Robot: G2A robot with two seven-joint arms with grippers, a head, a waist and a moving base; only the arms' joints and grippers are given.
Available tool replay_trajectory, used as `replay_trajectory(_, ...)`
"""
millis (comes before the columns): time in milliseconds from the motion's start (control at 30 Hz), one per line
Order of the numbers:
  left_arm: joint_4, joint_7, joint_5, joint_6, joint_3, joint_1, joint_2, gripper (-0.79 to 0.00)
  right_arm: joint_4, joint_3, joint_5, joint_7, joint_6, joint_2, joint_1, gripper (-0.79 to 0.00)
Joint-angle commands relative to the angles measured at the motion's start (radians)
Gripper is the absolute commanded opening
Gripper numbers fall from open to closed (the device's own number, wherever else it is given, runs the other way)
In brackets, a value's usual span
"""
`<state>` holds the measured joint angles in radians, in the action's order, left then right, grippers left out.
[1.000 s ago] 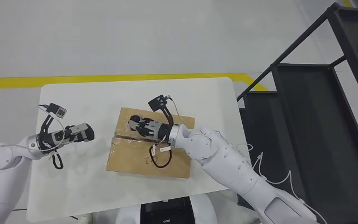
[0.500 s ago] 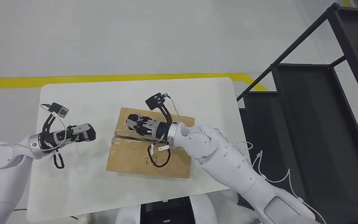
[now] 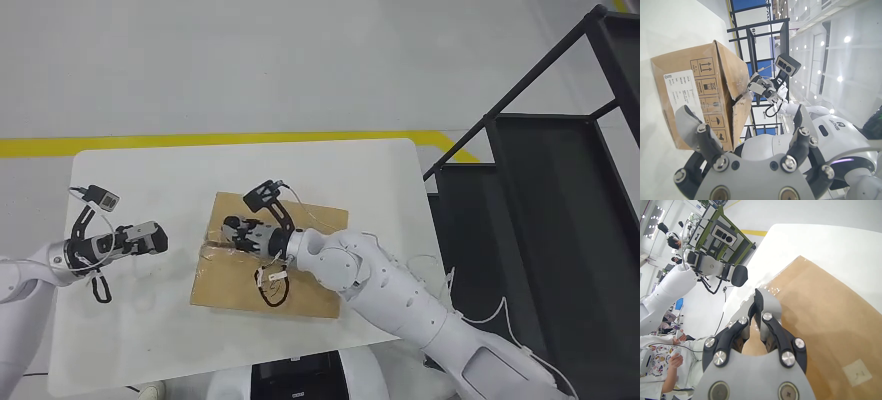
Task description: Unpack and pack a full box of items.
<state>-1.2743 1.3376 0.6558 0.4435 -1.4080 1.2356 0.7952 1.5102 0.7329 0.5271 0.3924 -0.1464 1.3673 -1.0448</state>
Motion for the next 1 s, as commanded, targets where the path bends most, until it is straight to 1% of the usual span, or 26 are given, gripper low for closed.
replay_trajectory(0, 0.000, 0.001, -0.001, -0.001, -0.001, 0.001, 0.001, 0.000, -0.007, -0.005, 0.002, -0.004, 0.002, 0.004, 0.004, -0.785)
replay_trajectory(500, 0.018, 0.003, 0.001, 0.002, -0.008, 0.004, 0.007, 0.000, -0.033, -0.057, 0.086, -0.002, 0.007, 0.029, 0.013, -0.785)
replay_trajectory(533, 0.018, 0.004, 0.001, 0.002, -0.009, 0.004, 0.007, 0.000, -0.032, -0.056, 0.088, -0.001, 0.008, 0.030, 0.011, -0.480)
replay_trajectory(567, 0.018, 0.004, 0.001, 0.002, -0.010, 0.004, 0.007, 0.000, -0.030, -0.055, 0.089, -0.001, 0.009, 0.031, 0.010, 0.000)
replay_trajectory(767, 0.015, 0.008, -0.002, -0.001, -0.009, 0.003, 0.010, 0.000, -0.016, -0.045, 0.089, 0.003, 0.008, 0.034, 0.002, 0.000)
replay_trajectory(967, 0.016, 0.008, -0.007, -0.004, -0.010, 0.002, 0.012, 0.000, 0.030, -0.021, 0.028, 0.023, -0.023, 0.034, -0.019, 0.000)
